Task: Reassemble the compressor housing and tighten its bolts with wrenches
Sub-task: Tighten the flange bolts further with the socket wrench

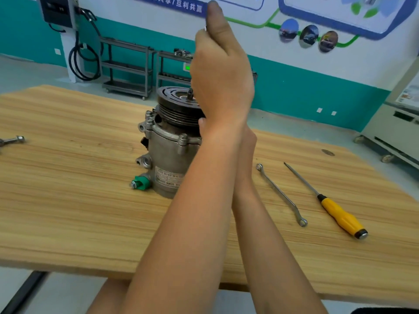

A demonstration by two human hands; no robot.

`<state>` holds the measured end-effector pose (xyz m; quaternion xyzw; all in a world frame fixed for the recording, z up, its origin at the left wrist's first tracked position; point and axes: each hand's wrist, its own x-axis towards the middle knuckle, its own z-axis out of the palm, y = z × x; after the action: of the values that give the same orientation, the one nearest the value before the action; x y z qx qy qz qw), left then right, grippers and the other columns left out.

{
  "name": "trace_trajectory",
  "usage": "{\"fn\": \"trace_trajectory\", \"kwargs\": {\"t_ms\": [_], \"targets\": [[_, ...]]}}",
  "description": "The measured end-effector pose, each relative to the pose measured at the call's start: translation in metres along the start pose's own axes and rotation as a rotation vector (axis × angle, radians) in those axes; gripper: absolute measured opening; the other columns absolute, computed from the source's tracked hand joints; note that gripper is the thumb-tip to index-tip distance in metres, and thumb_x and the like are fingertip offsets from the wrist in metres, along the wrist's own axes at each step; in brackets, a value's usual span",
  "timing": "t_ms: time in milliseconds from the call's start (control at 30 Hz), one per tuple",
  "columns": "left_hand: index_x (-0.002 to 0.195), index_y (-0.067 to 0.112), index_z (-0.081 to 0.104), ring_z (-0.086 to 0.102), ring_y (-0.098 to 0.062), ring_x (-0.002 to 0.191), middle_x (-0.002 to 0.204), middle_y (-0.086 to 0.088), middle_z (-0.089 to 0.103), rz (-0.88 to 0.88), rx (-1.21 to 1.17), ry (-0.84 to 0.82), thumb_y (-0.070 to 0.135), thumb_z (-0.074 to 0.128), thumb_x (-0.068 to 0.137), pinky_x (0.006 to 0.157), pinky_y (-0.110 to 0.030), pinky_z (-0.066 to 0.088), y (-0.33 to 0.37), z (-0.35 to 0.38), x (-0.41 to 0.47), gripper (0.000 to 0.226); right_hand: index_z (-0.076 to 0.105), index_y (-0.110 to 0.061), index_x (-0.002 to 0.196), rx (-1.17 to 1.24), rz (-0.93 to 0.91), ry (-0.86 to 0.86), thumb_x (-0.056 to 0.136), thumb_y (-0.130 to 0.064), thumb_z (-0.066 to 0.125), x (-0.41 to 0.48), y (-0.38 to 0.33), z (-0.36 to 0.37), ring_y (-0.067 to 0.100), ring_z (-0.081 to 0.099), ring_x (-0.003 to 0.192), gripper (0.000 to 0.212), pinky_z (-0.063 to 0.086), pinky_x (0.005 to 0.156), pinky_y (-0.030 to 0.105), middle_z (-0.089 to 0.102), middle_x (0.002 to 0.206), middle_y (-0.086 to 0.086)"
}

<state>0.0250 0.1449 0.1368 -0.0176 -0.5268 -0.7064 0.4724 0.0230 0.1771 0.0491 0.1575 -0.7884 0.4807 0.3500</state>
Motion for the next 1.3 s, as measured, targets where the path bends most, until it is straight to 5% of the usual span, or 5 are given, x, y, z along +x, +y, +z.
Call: {"fn": "trace_trajectory", "kwargs": {"t_ms": [267, 400, 733, 900, 1300], "targets": [[0.094, -0.022, 0.058, 0.031, -0.005, 0.033, 0.035, 0.013, 0.029, -0.023, -0.059, -0.087, 0.030, 0.020, 0.103, 0.040, -0.016, 0.027, -0.005, 0.000, 0.014, 0.065, 0.036, -0.031, 0.057, 0.112, -0.061, -0.058, 0.079, 0.001, 0.055, 0.003, -0.008, -0.008, -0.011, 0.045, 0.052, 0.044, 0.032, 0.049, 0.008, 0.041, 0.053, -0.016], [0.051, 0.015, 0.035, 0.030, -0.020, 0.045, 0.045, 0.000, 0.029, -0.034, -0.118, -0.218, 0.030, 0.018, 0.103, 0.048, -0.028, 0.026, -0.003, -0.006, 0.014, 0.057, 0.053, -0.029, 0.070, 0.151, -0.038, -0.134, 0.078, -0.002, 0.063, 0.015, -0.007, -0.015, -0.011, 0.052, 0.059, 0.029, 0.038, 0.055, 0.006, 0.055, 0.064, -0.019], [0.073, 0.011, 0.057, 0.051, -0.011, 0.047, 0.052, 0.004, 0.055, -0.258, -0.098, -0.522, 0.042, 0.020, 0.101, 0.047, -0.022, 0.042, 0.002, -0.029, 0.032, 0.056, 0.060, -0.028, 0.078, 0.154, -0.044, -0.230, 0.083, -0.012, 0.067, 0.025, -0.009, -0.018, -0.011, 0.054, 0.062, 0.019, 0.040, 0.059, 0.005, 0.059, 0.067, -0.020], [0.086, 0.017, 0.050, 0.059, -0.005, 0.052, 0.065, 0.003, 0.060, -0.287, -0.091, -0.389, 0.023, 0.030, 0.098, 0.054, -0.023, 0.046, 0.014, -0.026, 0.035, 0.024, 0.063, -0.018, 0.083, 0.078, -0.038, -0.215, 0.082, -0.017, 0.070, 0.025, -0.010, -0.018, -0.005, 0.053, 0.061, 0.007, 0.044, 0.061, 0.013, 0.058, 0.068, -0.014], [0.057, 0.014, 0.031, 0.028, -0.008, 0.030, 0.046, -0.002, 0.031, -0.308, -0.158, -0.231, 0.017, 0.032, 0.094, 0.044, -0.021, 0.023, 0.015, -0.003, 0.029, 0.037, 0.049, -0.033, 0.072, 0.095, 0.006, -0.222, 0.079, -0.014, 0.065, 0.025, -0.014, -0.021, -0.007, 0.054, 0.059, 0.026, 0.041, 0.051, 0.008, 0.056, 0.065, -0.015]]}}
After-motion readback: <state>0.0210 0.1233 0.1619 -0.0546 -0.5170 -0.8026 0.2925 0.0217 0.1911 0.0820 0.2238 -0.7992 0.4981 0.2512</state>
